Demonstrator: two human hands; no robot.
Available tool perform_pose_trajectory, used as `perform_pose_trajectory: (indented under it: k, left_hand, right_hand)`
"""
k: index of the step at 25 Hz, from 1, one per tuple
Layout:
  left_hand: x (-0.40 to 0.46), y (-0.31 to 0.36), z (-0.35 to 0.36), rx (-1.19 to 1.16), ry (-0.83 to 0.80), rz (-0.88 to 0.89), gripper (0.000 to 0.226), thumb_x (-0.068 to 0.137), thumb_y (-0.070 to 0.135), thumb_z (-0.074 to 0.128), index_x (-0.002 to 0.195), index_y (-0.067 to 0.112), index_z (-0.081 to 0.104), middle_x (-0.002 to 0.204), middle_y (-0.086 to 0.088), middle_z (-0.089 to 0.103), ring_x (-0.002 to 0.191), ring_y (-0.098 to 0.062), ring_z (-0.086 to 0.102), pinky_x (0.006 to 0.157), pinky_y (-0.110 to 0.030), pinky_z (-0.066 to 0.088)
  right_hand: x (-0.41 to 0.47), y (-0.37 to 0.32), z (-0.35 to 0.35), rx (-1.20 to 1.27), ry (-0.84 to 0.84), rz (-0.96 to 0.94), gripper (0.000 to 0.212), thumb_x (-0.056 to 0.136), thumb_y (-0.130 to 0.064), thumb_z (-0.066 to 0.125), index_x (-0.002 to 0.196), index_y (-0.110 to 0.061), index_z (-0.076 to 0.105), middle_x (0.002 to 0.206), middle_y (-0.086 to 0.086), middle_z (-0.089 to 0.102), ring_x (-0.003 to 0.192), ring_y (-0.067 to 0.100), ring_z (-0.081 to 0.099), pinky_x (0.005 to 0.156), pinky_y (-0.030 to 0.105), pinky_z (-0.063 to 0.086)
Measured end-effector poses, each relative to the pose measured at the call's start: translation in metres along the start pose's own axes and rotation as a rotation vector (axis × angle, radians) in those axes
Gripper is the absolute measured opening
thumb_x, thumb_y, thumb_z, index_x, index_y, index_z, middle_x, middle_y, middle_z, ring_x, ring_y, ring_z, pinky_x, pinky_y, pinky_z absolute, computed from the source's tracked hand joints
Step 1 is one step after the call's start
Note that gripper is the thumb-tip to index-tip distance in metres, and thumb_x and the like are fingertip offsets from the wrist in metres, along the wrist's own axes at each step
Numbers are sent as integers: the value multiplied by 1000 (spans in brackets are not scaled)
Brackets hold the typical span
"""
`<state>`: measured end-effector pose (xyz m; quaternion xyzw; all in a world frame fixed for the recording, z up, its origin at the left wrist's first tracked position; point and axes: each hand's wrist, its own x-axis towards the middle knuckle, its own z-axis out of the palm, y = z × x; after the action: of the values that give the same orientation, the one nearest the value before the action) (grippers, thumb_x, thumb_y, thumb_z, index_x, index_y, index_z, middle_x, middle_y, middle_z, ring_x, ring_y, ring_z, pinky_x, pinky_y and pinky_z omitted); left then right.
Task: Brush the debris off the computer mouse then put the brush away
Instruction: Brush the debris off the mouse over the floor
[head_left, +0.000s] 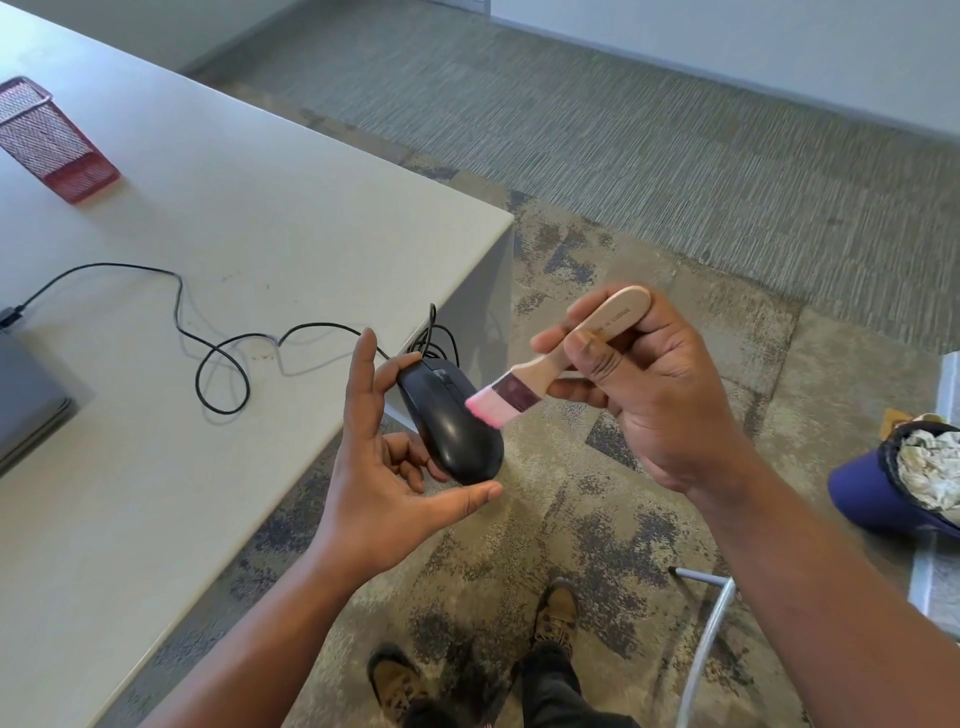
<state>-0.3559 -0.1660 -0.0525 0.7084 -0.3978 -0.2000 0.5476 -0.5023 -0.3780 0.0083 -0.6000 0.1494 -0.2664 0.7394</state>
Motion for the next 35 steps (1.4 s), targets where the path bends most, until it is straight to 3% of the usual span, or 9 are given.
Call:
perform_pose_trajectory:
  k: [3, 8, 12, 16, 21, 24, 28, 32, 35]
  left_hand:
    - [-2, -1, -1, 15, 0, 2, 154, 55, 36, 102, 170, 45, -1, 166, 11, 41, 55, -24, 65, 47, -29, 52]
    - [-2, 3, 1, -5, -4, 25, 153, 55, 34, 103, 168, 49, 1, 164, 12, 42, 58, -23, 70, 46, -36, 54]
    - [-1, 4, -1, 6, -21, 17, 153, 55, 34, 102, 168, 50, 1, 167, 11, 40, 57, -23, 72, 47, -32, 55]
    - [-1, 5, 1, -12, -34, 39, 151, 58, 30, 103, 168, 51, 2, 167, 9, 40, 59, -21, 74, 47, -33, 58]
    - [-5, 4, 1, 9, -61, 5, 152, 57, 33, 103, 168, 50, 0, 166, 13, 40, 58, -22, 73, 49, -33, 58]
    - [-4, 6, 2, 26, -78, 16, 152, 58, 35, 102, 168, 50, -2, 166, 19, 39, 59, -22, 73, 50, -33, 58]
    - [-4, 7, -1, 40, -83, 17, 153, 58, 35, 102, 168, 50, -3, 165, 19, 40, 59, -23, 73, 49, -41, 58]
    - [-5, 8, -1, 76, -76, 24, 152, 59, 37, 101, 169, 50, -4, 165, 17, 41, 59, -24, 72, 50, -42, 58]
    - [-4, 8, -1, 132, -75, 27, 154, 59, 41, 101, 170, 45, -5, 166, 13, 42, 57, -19, 68, 51, -36, 58]
  right_hand:
    - [-1, 1, -7, -106, 100, 78, 16, 101, -3, 62, 106, -18, 62, 97, 7, 80, 93, 23, 76, 74, 36, 62]
    - [2, 0, -6, 135, 127, 131, 12, 99, -8, 63, 106, -18, 61, 99, 11, 79, 90, 24, 76, 68, 32, 61]
    - [4, 8, -4, -10, 266, 173, 16, 101, -5, 61, 102, -20, 61, 94, 7, 80, 86, 19, 75, 65, 29, 60]
    - [6, 8, -5, 227, 148, 153, 12, 97, -12, 67, 105, -20, 63, 102, 13, 79, 90, 25, 76, 68, 32, 61]
    - [12, 15, 3, 74, 269, 100, 12, 101, -8, 63, 106, -18, 59, 97, 9, 79, 90, 20, 75, 72, 35, 60]
    - [20, 9, 15, 149, 78, -20, 13, 99, -8, 64, 106, -18, 62, 102, 11, 79, 98, 27, 75, 85, 45, 62]
    - [35, -2, 19, -39, -101, -57, 15, 100, 3, 59, 102, -11, 65, 99, 11, 78, 96, 32, 73, 89, 51, 58]
    - [39, -10, 14, -153, -215, -121, 8, 98, 14, 56, 105, 14, 57, 105, 23, 73, 95, 31, 71, 87, 39, 56]
    - [38, -19, 23, -253, -297, -241, 6, 98, 8, 60, 105, 10, 61, 104, 26, 73, 95, 21, 73, 86, 29, 55]
